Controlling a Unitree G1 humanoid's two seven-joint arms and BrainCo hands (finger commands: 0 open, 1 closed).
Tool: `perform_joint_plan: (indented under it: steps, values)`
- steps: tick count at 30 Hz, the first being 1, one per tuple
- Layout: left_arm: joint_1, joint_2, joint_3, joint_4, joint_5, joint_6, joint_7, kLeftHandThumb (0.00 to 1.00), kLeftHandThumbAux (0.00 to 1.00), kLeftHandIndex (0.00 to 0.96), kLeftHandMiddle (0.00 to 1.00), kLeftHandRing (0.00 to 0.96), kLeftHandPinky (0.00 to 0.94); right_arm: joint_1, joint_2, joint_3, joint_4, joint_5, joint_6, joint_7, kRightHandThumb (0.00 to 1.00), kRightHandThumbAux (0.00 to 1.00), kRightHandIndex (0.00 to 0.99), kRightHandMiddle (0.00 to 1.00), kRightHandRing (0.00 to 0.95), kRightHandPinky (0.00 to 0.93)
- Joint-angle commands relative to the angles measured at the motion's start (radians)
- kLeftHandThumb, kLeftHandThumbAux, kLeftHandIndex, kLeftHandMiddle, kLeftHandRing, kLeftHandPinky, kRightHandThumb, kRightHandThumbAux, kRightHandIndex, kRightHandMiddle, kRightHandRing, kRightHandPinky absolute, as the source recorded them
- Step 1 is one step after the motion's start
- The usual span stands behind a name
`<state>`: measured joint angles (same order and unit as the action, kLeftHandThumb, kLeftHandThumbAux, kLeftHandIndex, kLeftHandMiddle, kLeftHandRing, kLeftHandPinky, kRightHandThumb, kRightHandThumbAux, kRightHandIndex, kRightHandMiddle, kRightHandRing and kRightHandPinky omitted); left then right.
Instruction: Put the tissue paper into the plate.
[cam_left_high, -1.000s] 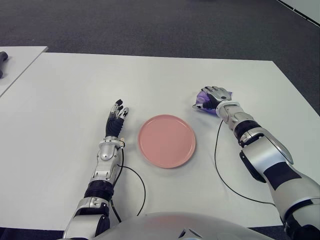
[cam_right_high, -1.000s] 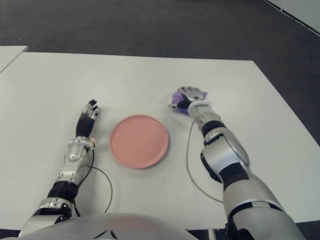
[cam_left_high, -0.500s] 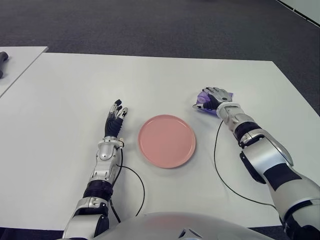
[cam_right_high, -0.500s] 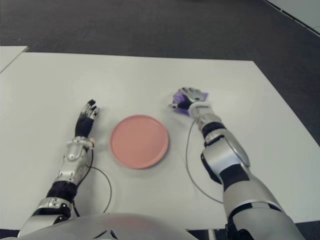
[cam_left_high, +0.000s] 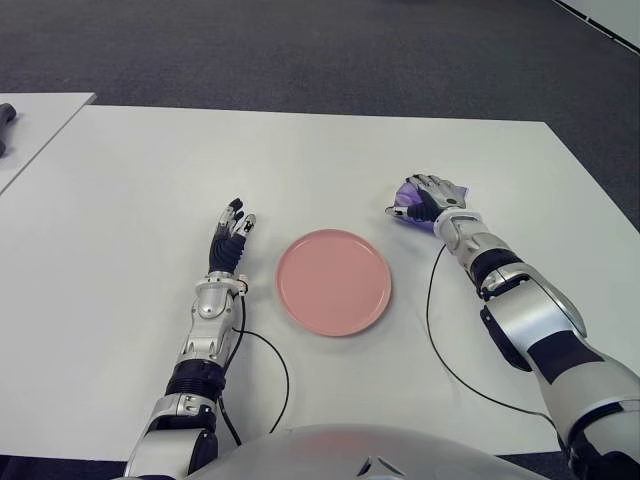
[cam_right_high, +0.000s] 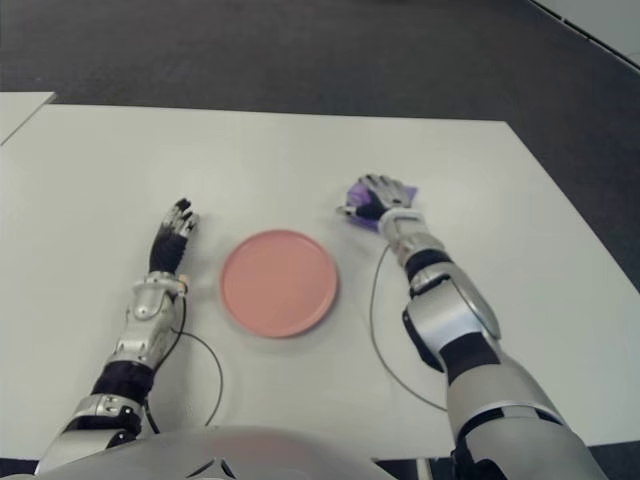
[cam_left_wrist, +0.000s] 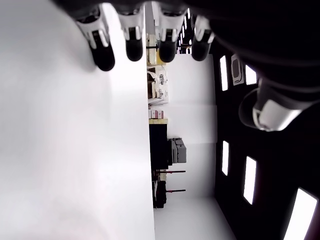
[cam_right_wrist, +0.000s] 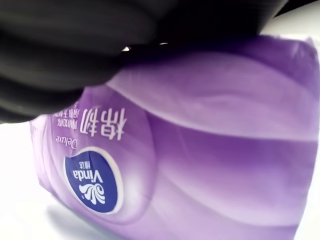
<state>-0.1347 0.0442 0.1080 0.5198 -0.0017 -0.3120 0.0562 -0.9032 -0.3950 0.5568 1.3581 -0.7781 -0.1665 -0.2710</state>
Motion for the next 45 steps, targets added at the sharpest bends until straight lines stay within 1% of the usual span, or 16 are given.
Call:
perform_joint_plan:
  steps: [1,5,9,15,20,22,27,30,38,45]
  values:
    - [0.014,0.001,0.003,0.024,-0.006,0.037,-0.002,0.000,0.429,0.000,0.000,0.000,0.000,-0.002,-0.015,-0.006,0.008,0.010,-0.031,0.015,0.270,0.206,0.000,0.000,0.000,0.000]
    - [0.012,0.002,0.002,0.030,-0.007,0.023,-0.007,0.000,0.425,0.000,0.000,0.000,0.000,-0.017,-0.032,-0.021,-0.007,0.020,-0.058,-0.018,0.270,0.230,0.000,0.000,0.000,0.000]
    - [0.011,-0.001,0.002,0.034,-0.002,0.018,0.001,0.000,0.423,0.000,0.000,0.000,0.000,-0.011,-0.040,-0.038,-0.011,0.032,-0.080,-0.052,0.277,0.246,0.000,0.000,0.000,0.000]
    - [0.006,-0.005,0.003,0.035,0.001,0.025,0.014,0.000,0.423,0.000,0.000,0.000,0.000,-0.003,-0.049,-0.034,-0.007,0.027,-0.090,-0.084,0.291,0.246,0.000,0.000,0.000,0.000]
    - [0.003,-0.009,0.005,0.039,-0.005,0.025,0.016,0.000,0.426,0.000,0.000,0.000,0.000,0.009,-0.057,-0.026,-0.004,0.022,-0.093,-0.070,0.332,0.208,0.000,0.000,0.000,0.000]
    - [0.002,-0.010,0.006,0.041,-0.006,0.021,0.015,0.000,0.427,0.000,0.000,0.000,0.000,0.029,-0.056,-0.019,0.000,0.017,-0.092,-0.064,0.355,0.189,0.000,0.000,0.000,0.000]
    - [0.001,-0.010,0.008,0.049,-0.008,0.011,0.014,0.000,0.431,0.000,0.000,0.000,0.000,0.058,-0.048,-0.002,0.008,0.007,-0.078,-0.056,0.403,0.162,0.000,0.000,0.000,0.000]
    - [0.001,-0.008,0.010,0.052,-0.010,0.005,0.010,0.000,0.438,0.000,0.000,0.000,0.000,0.084,-0.035,0.022,0.015,-0.014,-0.059,-0.058,0.439,0.149,0.000,0.000,0.000,0.000]
    - [0.010,-0.001,0.010,0.044,-0.009,0.007,0.005,0.000,0.440,0.000,0.000,0.000,0.000,0.105,-0.001,0.031,0.017,-0.009,-0.023,-0.044,0.511,0.157,0.000,0.000,0.000,0.000]
    - [0.015,0.000,0.014,0.030,-0.012,0.021,0.008,0.000,0.424,0.000,0.000,0.000,0.000,0.113,0.000,0.027,0.015,0.000,-0.033,-0.024,0.523,0.147,0.000,0.000,0.000,0.000]
